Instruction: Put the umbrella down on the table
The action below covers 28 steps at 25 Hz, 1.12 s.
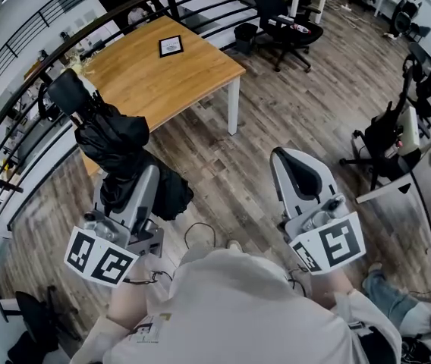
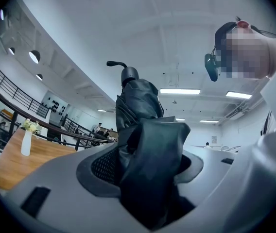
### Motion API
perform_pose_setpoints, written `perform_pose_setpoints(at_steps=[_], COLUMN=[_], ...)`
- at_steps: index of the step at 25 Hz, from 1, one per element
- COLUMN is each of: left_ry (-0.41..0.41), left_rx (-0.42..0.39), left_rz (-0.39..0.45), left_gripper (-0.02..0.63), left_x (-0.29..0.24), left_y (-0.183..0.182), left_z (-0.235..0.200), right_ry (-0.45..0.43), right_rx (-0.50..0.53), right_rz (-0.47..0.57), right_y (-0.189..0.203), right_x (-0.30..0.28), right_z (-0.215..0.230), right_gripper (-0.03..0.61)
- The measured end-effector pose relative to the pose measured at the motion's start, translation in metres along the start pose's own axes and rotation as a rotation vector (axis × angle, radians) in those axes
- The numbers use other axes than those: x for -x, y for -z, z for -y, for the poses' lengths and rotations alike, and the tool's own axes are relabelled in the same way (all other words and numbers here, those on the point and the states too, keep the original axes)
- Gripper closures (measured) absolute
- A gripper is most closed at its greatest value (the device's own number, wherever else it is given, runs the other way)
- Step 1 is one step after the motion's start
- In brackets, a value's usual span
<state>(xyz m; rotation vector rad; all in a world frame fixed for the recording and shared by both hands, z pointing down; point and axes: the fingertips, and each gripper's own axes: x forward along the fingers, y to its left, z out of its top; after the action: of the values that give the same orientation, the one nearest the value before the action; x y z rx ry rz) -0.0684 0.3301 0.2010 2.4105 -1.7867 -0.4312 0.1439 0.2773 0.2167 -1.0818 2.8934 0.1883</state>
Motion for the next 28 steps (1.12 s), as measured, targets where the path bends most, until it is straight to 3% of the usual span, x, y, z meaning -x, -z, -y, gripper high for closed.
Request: perform_pose_setpoints(at_steps=[17, 24, 28], left_ry=[0.040, 0.108, 0.112], left_rx=[0.044, 0.033, 0.026], left_rz=[-0.015, -0.050, -0.064], left_gripper=[0.328, 0.330, 0.330], left_x=[-0.066, -0.140, -0.158], left_y=[0.042, 0.028, 0.039], left_z=[-0.026, -0.064, -0.096], right_ry=[-0.003, 0.018, 0.025], right_rx=[-0.026, -0.038, -0.039], right_rz=[-0.016, -0.050, -0.064], right_y=[0.041, 0.046, 0.067], right_x=[-0.044, -0.120, -0.152], right_z=[0.050, 0.090, 0.093], right_gripper=[0.551, 0.551, 0.551])
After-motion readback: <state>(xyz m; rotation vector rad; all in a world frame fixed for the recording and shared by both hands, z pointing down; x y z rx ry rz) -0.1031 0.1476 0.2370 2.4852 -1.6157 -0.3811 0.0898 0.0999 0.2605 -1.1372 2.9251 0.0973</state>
